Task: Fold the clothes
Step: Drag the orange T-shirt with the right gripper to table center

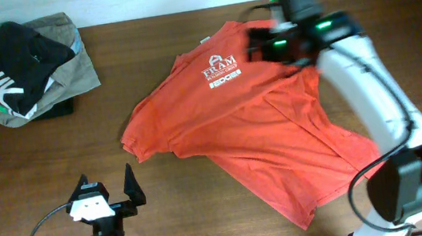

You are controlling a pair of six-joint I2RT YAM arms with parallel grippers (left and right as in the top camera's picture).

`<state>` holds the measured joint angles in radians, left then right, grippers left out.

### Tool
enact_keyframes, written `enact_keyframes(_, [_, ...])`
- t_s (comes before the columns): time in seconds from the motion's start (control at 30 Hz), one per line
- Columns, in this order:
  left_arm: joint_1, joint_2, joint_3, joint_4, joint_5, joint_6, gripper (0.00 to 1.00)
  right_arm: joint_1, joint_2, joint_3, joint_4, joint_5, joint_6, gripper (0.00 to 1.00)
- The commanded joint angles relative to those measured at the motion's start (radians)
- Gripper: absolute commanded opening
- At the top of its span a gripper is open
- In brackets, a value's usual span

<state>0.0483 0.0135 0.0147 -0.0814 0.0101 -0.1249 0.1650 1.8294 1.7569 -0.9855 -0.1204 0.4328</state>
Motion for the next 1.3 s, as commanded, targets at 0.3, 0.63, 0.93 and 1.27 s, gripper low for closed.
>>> enact_keyframes(0.3, [0.005,-0.006,-0.006,-0.002,0.000,-0.005,0.99,-0.359,0.024,-0.151,-0.224,0.071,-0.138,0.98])
enact_keyframes(0.63, [0.005,-0.006,-0.006,-0.002,0.000,-0.005,0.99,-0.321,0.058,-0.470,-0.103,0.023,-0.217,0.80])
enact_keyframes(0.93, [0.005,-0.006,-0.006,-0.002,0.000,-0.005,0.99,-0.321,0.058,-0.575,0.135,0.027,-0.352,0.72])
enact_keyframes(1.27, [0.005,-0.006,-0.006,-0.002,0.000,-0.005,0.99,-0.323,0.058,-0.494,0.197,0.134,-0.294,0.04])
